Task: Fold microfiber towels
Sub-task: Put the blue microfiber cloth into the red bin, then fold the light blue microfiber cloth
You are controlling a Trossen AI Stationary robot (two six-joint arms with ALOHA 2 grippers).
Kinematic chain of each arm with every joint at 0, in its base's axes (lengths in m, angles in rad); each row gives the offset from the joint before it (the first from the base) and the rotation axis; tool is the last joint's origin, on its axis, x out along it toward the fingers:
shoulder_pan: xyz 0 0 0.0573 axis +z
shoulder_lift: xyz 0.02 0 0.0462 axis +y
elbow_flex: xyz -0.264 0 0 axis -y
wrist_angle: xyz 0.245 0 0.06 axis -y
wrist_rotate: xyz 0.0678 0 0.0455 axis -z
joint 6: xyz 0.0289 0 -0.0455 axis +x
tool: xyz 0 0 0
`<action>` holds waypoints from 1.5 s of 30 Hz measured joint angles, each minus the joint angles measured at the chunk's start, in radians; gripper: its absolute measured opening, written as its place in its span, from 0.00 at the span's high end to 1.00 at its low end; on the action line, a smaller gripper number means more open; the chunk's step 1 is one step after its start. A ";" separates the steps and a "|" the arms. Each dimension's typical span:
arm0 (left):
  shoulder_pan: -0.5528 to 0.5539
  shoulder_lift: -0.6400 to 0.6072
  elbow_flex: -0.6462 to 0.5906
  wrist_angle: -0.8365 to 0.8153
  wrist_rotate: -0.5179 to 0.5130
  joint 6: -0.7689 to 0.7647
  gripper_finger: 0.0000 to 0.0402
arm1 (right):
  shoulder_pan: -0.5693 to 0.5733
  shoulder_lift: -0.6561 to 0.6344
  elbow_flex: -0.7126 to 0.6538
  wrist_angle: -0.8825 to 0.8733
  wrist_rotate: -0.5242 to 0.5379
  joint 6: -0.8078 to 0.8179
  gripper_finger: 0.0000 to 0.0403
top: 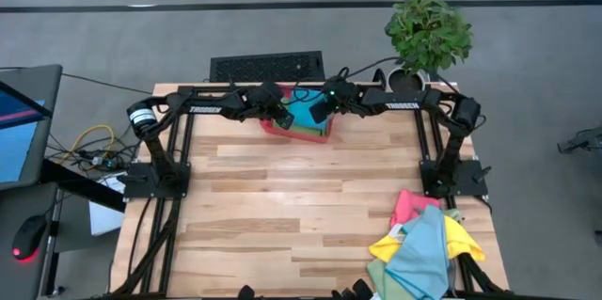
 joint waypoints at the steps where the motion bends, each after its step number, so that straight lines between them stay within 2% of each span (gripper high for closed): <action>1: 0.001 0.000 0.000 0.003 0.009 0.000 0.53 | -0.004 0.000 0.000 -0.006 -0.001 -0.001 0.48; 6: -0.002 -0.001 0.007 -0.005 0.037 0.027 0.51 | -0.020 -0.025 0.000 -0.045 0.020 -0.037 0.39; 14: -0.002 -0.091 0.067 -0.137 0.070 0.080 0.51 | -0.007 -0.149 0.000 -0.064 0.030 -0.070 0.41; 17: -0.007 -0.160 0.068 -0.161 0.066 0.085 0.51 | 0.017 -0.125 0.001 -0.057 0.032 -0.071 0.44; 25: -0.058 -0.267 0.069 -0.257 0.063 0.083 0.51 | 0.025 0.054 0.000 -0.017 0.026 -0.066 0.50; 31: -0.113 -0.298 0.069 -0.287 0.070 0.054 0.51 | 0.024 0.049 0.000 -0.038 0.020 -0.052 0.52; 35: -0.144 -0.329 0.069 -0.284 0.074 0.042 0.51 | 0.030 -0.082 0.001 -0.032 0.026 -0.070 0.53; 39: -0.185 -0.380 0.069 -0.294 0.077 0.040 0.51 | 0.031 -0.256 0.001 -0.102 0.042 -0.097 0.54; 42: -0.233 -0.412 0.069 -0.313 0.097 0.043 0.51 | 0.040 -0.406 0.002 -0.244 0.027 -0.087 0.55; 45: -0.298 -0.440 0.069 -0.328 0.142 0.047 0.51 | 0.094 -0.543 0.002 -0.476 -0.030 -0.007 0.55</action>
